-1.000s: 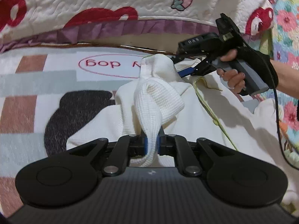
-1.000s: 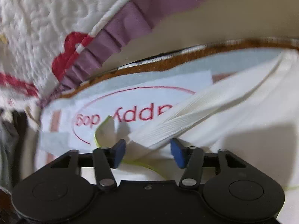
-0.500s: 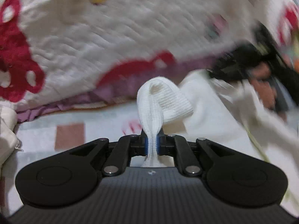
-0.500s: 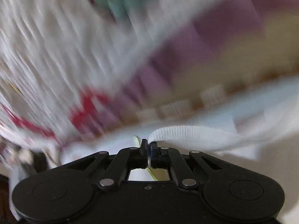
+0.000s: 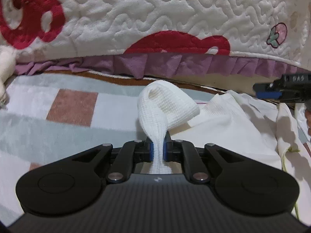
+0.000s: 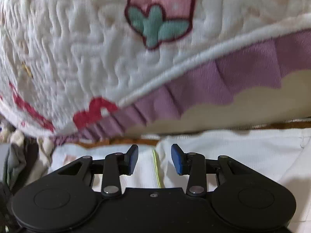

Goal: Fold clothes

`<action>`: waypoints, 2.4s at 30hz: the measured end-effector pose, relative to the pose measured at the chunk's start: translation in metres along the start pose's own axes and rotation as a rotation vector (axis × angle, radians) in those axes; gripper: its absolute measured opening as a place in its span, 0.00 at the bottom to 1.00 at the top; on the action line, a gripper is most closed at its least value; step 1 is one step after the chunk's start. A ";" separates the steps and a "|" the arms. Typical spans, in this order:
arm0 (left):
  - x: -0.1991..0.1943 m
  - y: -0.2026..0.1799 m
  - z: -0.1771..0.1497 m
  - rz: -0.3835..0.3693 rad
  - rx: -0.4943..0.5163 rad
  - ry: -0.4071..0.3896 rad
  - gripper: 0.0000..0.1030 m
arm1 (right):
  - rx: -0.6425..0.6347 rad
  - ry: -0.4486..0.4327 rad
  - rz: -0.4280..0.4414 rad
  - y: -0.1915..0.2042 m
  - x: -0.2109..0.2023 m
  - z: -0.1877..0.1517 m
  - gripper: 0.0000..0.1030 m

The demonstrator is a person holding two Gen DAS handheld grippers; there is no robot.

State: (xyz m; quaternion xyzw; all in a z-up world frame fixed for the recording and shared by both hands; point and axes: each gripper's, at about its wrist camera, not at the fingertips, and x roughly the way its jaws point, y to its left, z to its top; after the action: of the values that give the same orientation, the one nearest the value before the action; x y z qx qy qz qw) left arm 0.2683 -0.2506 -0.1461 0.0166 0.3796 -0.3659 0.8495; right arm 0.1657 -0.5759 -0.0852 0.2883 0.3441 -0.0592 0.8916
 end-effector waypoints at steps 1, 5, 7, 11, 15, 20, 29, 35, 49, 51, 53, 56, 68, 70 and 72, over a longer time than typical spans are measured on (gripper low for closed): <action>0.000 0.002 0.005 -0.001 0.006 0.000 0.08 | -0.007 0.019 -0.001 0.000 0.004 -0.002 0.43; 0.001 0.016 0.020 -0.004 -0.035 -0.004 0.08 | -0.013 0.062 -0.023 0.007 0.021 -0.008 0.51; -0.002 0.023 0.020 -0.003 -0.054 -0.005 0.07 | -0.011 0.083 -0.009 0.009 0.031 -0.011 0.56; -0.002 0.040 0.017 -0.074 -0.119 0.008 0.07 | 0.019 0.121 0.005 0.014 0.051 -0.019 0.64; 0.006 0.048 0.016 -0.102 -0.152 0.038 0.11 | 0.039 0.120 0.033 0.021 0.068 -0.012 0.77; 0.018 0.048 0.018 -0.123 -0.175 0.061 0.03 | -0.033 0.071 -0.021 0.034 0.074 0.002 0.07; -0.001 0.044 0.028 0.023 -0.096 -0.094 0.08 | -0.099 -0.188 -0.061 0.019 0.022 0.013 0.07; -0.013 0.054 0.006 -0.006 -0.129 -0.044 0.28 | -0.078 -0.151 -0.080 0.005 0.009 0.003 0.58; -0.052 -0.057 -0.007 -0.205 0.266 -0.026 0.42 | 0.072 -0.305 -0.296 -0.065 -0.123 -0.056 0.58; -0.054 -0.089 -0.008 -0.267 0.352 -0.013 0.43 | 0.074 -0.327 -0.385 -0.080 -0.136 -0.055 0.58; -0.052 -0.122 -0.012 -0.308 0.447 0.007 0.45 | 0.093 -0.351 -0.479 -0.101 -0.148 -0.056 0.58; -0.040 -0.172 -0.023 -0.354 0.618 0.051 0.45 | 0.161 -0.336 -0.533 -0.137 -0.162 -0.071 0.58; 0.041 -0.255 -0.039 -0.197 0.866 0.075 0.45 | 0.187 -0.220 -0.397 -0.177 -0.144 -0.088 0.58; 0.049 -0.249 -0.029 -0.212 0.830 0.057 0.02 | 0.172 -0.204 -0.381 -0.178 -0.140 -0.086 0.58; 0.052 -0.239 -0.019 -0.200 0.756 0.003 0.03 | 0.157 -0.188 -0.365 -0.178 -0.136 -0.084 0.58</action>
State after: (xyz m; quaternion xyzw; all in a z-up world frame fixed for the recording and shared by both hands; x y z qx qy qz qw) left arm 0.1274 -0.4515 -0.1338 0.2921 0.2187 -0.5609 0.7431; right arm -0.0404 -0.6891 -0.1316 0.2831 0.3004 -0.2731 0.8689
